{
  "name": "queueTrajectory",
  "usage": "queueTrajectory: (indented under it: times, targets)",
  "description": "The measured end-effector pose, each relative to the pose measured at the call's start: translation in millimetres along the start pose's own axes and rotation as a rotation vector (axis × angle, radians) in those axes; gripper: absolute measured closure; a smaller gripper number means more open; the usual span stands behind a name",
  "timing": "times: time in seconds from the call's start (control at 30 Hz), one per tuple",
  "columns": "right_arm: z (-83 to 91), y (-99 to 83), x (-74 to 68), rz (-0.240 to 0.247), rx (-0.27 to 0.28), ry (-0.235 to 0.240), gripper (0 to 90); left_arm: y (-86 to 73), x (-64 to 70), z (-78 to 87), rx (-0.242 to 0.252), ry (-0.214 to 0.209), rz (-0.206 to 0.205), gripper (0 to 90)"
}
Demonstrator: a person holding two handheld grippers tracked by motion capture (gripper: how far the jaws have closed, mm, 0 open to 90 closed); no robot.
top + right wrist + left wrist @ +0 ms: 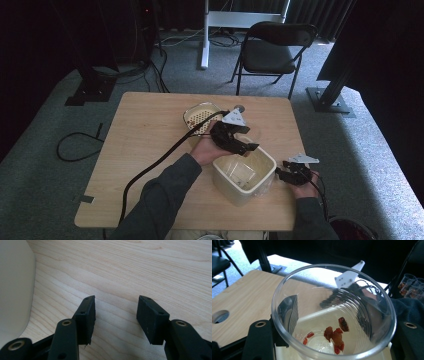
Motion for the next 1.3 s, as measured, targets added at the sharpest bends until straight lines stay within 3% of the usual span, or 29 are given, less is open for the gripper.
queueTrajectory:
  times: [0.9,1.1,1.17,1.3]
  targets:
    - [0.1,-0.1,0.0,0.001,0.000,-0.001,48.5,-5.1,3.0,-12.2,-0.018,-0.060,0.028,31.2]
    - [0.1,-0.1,-0.1,0.000,0.000,-0.001,48.5,-4.8,3.5,-11.5,0.000,-0.064,0.039,26.6]
    - [0.1,-0.1,-0.1,0.001,0.000,-0.001,48.4,-4.7,3.6,-11.5,-0.005,-0.061,0.049,20.4]
    - [0.1,-0.1,-0.1,0.000,0.000,-0.001,48.4,-5.3,4.3,-12.0,-0.004,-0.099,0.062,16.9]
Point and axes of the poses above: each handheld gripper's, and its own axes: z roughly backward along the jaws, y roughly out of its top, x roughly to its right, the point moved 2 cm from there along -z, roughly forward along the jaws, and after that the axes turned 4 degrees about -z, right-handed, at the moved point
